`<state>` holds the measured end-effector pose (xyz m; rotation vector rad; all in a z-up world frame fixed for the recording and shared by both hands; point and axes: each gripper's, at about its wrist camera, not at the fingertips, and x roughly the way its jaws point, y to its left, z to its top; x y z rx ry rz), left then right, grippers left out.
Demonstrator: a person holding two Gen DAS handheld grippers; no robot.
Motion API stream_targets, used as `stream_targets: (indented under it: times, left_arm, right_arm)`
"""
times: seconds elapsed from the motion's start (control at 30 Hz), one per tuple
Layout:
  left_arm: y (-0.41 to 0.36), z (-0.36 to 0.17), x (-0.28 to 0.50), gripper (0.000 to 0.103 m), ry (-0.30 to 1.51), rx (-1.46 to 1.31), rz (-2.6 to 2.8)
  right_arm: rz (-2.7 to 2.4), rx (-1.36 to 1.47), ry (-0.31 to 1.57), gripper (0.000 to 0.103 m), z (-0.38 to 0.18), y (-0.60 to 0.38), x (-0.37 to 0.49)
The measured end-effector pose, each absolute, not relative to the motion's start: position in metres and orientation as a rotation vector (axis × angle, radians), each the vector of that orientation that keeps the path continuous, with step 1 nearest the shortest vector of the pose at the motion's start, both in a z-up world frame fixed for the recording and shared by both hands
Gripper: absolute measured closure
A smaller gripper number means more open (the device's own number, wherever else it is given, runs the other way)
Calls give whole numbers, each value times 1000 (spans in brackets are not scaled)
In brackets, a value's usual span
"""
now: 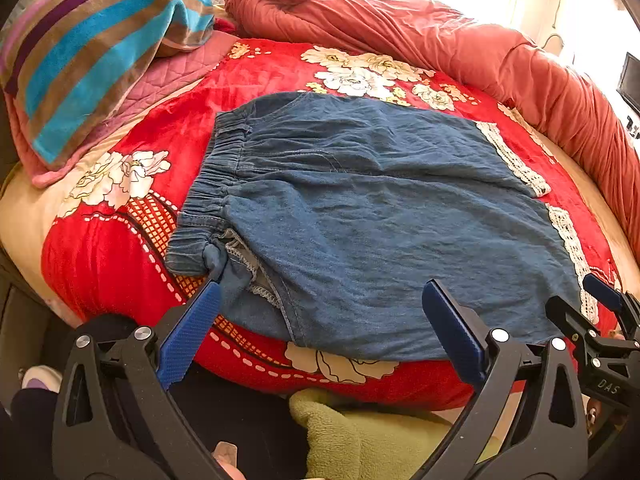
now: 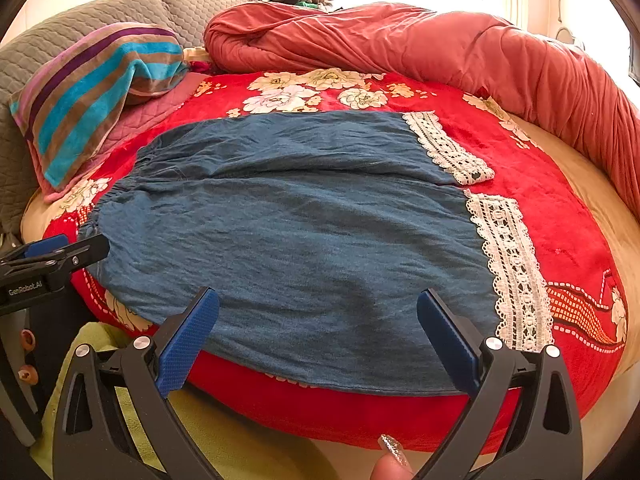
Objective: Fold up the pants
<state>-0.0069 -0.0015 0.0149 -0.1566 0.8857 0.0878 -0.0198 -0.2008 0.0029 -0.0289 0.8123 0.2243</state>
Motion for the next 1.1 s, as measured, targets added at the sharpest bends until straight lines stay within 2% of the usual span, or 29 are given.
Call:
stream_targets:
  times: [0.53, 1.1]
  left_arm:
    - [4, 16, -5, 8, 879, -157, 102]
    - [57, 22, 40, 8, 872, -216, 178]
  right_arm:
    - [240, -29, 804, 4, 7, -196, -10]
    - [259, -97, 784, 4, 13, -165, 45]
